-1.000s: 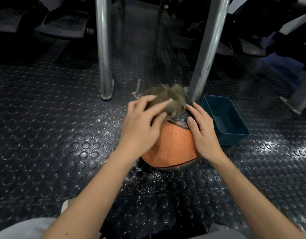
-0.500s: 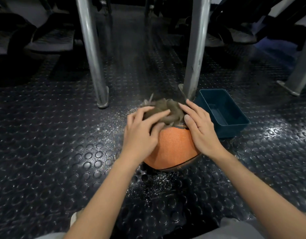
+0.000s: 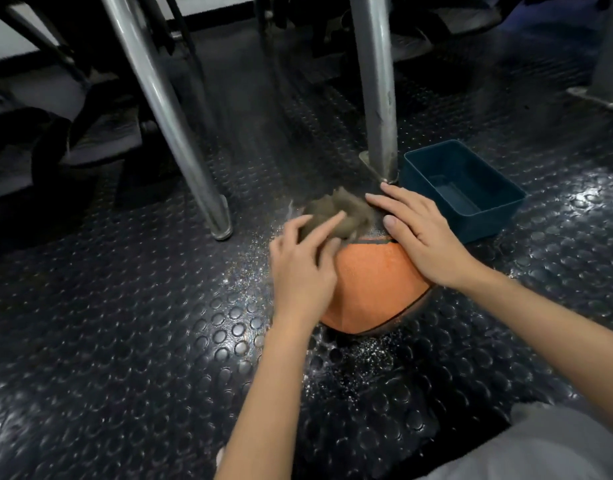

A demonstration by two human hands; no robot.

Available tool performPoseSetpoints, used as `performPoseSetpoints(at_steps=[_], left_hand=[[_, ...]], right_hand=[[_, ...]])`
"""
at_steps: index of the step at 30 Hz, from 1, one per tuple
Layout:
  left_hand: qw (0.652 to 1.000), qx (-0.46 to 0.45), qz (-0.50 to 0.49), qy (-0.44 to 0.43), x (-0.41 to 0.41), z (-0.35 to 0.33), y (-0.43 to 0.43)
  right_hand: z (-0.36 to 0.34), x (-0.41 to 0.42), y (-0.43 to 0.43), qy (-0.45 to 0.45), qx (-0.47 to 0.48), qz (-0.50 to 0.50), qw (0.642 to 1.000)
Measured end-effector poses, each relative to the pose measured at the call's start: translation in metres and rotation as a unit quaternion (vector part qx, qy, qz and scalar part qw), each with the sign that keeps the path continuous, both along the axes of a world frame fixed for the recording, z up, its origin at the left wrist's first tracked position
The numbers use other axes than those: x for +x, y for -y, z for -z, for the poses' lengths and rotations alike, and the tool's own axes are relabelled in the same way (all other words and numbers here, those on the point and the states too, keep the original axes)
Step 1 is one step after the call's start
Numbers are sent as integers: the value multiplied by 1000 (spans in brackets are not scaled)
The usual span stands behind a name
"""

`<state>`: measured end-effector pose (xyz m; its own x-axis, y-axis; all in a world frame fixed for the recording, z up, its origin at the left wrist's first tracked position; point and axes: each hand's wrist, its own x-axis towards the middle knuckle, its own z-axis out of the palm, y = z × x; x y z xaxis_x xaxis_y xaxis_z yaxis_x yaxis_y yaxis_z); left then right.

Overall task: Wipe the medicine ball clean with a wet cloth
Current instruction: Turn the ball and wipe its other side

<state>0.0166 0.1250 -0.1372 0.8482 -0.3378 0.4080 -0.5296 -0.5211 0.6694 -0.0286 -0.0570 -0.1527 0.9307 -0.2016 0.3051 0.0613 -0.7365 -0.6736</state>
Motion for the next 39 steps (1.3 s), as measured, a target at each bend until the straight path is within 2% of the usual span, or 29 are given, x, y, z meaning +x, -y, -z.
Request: performPoseSetpoints(at_steps=[2,4,6,8,10,11,13,15,17,19,22,24,26,29,32,34,36,38,39], left_hand=[[997,0,-52,-65,7,7,-8],[994,13,-92,-60,11,6,-17],[995,-8,-98,-32,9,0,-18],[997,-46,-57,27,1,-10,-11],[995,-26,2,94,-6,-13,-1],[995,0,20,97,-6,-11,2],[999,29,-6,14,-1,-2,0],[994,47,-80,-49,10,10,-14],[987,62,-136,-61,17,12,-30],[987,27,-150,-53,18,4,-31],[996,-39,-80,30,5,-12,-13],[996,-4,-2,89,-4,-12,0],[998,36,16,56,-6,-3,3],[996,38,-78,-38,9,6,-14],[984,55,-159,-67,18,5,-34],[988,3,-153,-24,13,-6,-29],[993,-44,-96,58,3,-19,-15],[992,-21,-25,118,-4,-20,-1],[994,9,-9,107,-4,-15,2]], right_hand=[[-1,0,-3,-6,-8,-6,1000],[-1,-2,-4,-3,-11,-4,1000],[-1,-3,-5,-3,-13,-5,1000],[0,-3,-4,-6,-11,-3,1000],[1,-2,-3,-4,-9,5,1000],[0,-1,-2,-5,-6,8,1000],[-1,-1,-2,-14,2,6,1000],[-2,-2,-2,-18,3,1,1000],[-2,-3,-3,-16,0,-1,1000],[-2,-3,-3,-15,-1,-1,1000],[0,-2,-4,-16,-3,1,1000],[1,-2,-4,-9,-3,6,1000],[-1,-1,-4,-15,0,5,1000],[-1,-2,-6,-18,-6,-1,1000],[0,-4,-8,-10,-10,0,1000],[-1,-4,-6,-9,-7,2,1000],[-1,-3,-5,-13,-4,5,1000],[-1,-3,-3,-17,-3,10,1000],[-1,-2,-3,-16,-2,10,1000]])
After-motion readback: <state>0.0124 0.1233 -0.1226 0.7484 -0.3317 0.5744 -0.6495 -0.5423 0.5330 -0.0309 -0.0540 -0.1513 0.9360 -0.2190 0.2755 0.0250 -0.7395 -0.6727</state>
